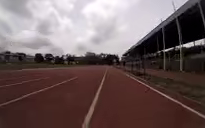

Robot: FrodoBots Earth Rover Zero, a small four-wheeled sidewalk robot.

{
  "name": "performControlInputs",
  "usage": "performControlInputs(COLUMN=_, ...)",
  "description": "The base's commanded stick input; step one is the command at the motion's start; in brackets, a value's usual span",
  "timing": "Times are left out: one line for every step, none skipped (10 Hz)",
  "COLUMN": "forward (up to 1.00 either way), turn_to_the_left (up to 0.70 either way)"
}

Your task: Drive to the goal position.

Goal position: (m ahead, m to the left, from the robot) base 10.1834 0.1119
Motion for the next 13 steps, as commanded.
performControlInputs(forward=0.70, turn_to_the_left=-0.11)
performControlInputs(forward=0.70, turn_to_the_left=-0.14)
performControlInputs(forward=0.70, turn_to_the_left=-0.14)
performControlInputs(forward=0.70, turn_to_the_left=-0.14)
performControlInputs(forward=0.70, turn_to_the_left=-0.14)
performControlInputs(forward=0.70, turn_to_the_left=-0.13)
performControlInputs(forward=0.70, turn_to_the_left=-0.11)
performControlInputs(forward=0.70, turn_to_the_left=-0.08)
performControlInputs(forward=0.70, turn_to_the_left=-0.06)
performControlInputs(forward=0.70, turn_to_the_left=-0.03)
performControlInputs(forward=0.70, turn_to_the_left=-0.01)
performControlInputs(forward=0.70, turn_to_the_left=0.00)
performControlInputs(forward=0.70, turn_to_the_left=0.00)
